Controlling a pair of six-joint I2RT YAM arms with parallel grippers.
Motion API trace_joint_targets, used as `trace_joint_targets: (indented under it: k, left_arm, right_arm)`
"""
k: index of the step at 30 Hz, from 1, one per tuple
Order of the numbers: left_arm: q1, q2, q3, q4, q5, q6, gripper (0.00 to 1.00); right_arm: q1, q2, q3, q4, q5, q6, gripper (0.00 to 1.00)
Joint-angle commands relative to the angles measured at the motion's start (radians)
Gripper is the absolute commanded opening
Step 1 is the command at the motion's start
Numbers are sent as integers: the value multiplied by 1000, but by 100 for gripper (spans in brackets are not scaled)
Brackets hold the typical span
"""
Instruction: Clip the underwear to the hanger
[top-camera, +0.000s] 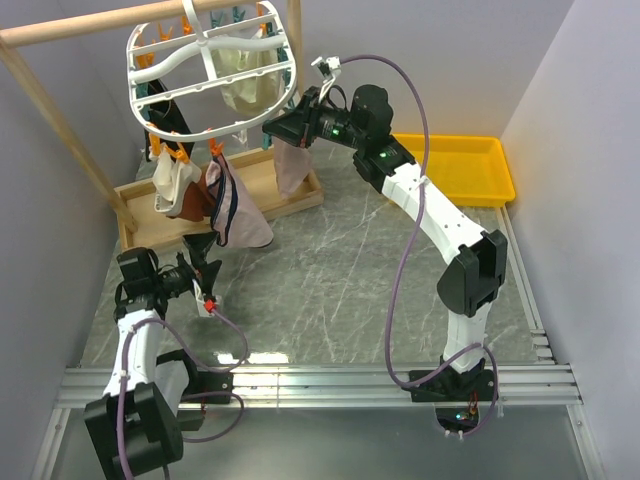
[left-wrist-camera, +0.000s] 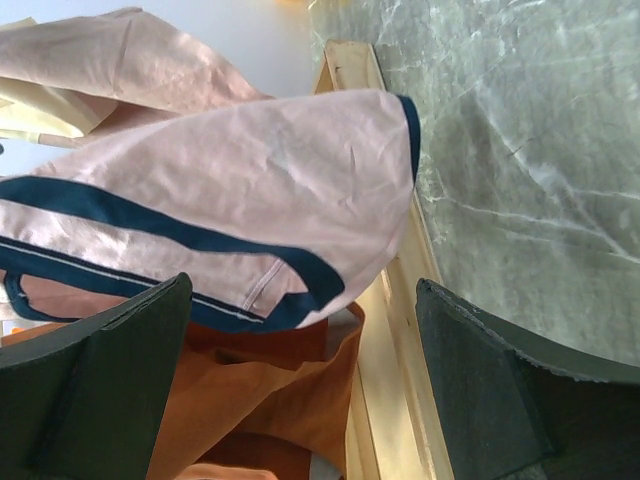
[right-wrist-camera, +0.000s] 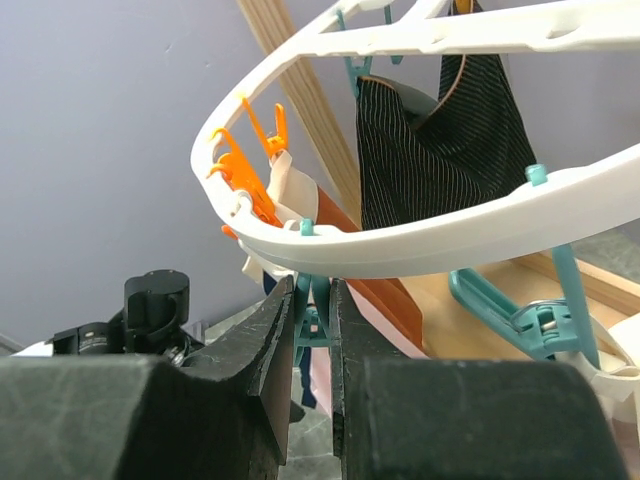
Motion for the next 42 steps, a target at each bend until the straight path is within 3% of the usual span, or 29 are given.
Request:
trace_joint_targets:
  k: [1, 5, 8, 9, 11, 16, 24, 27, 29, 33, 39, 42]
  left_arm:
    - [5, 34, -3, 106, 52, 594, 99]
    - [4, 60, 45, -12, 7, 592, 94]
    - [2, 75, 96, -122, -9, 598, 76]
    - [-3, 78, 107, -136, -17, 600, 65]
    - [-16, 100, 121, -165, -55, 598, 59]
    - [-62, 156, 125, -136, -98, 597, 56]
    - [-147, 221, 155, -107, -158, 592, 37]
    - [-159, 218, 159, -127, -143, 594, 7]
    - [-177, 209, 155, -127, -132, 587, 1]
    - [-249, 189, 165, -110, -128, 493, 0]
    - [-433, 183, 181, 68, -200, 244, 0]
    - [-493, 219, 197, 115, -247, 190, 0]
  right_arm:
    - [-12, 8, 39, 27, -15, 13, 0]
    - [-12, 14, 50, 24, -13, 13, 0]
    - [-13, 14, 48, 24, -12, 13, 0]
    - [-13, 14, 48, 26, -12, 14, 0]
    - [-13, 14, 48, 24, -12, 17, 0]
    - [-12, 16, 50, 24, -13, 17, 0]
    - [-13, 13, 45, 29, -15, 17, 0]
    - [-15, 13, 44, 29, -15, 17, 0]
    - [-13, 14, 41, 32, -15, 20, 0]
    - [-16, 11, 35, 39, -16, 25, 0]
    - [-15, 11, 35, 44, -15, 31, 0]
    - [-16, 10, 30, 45, -13, 31, 0]
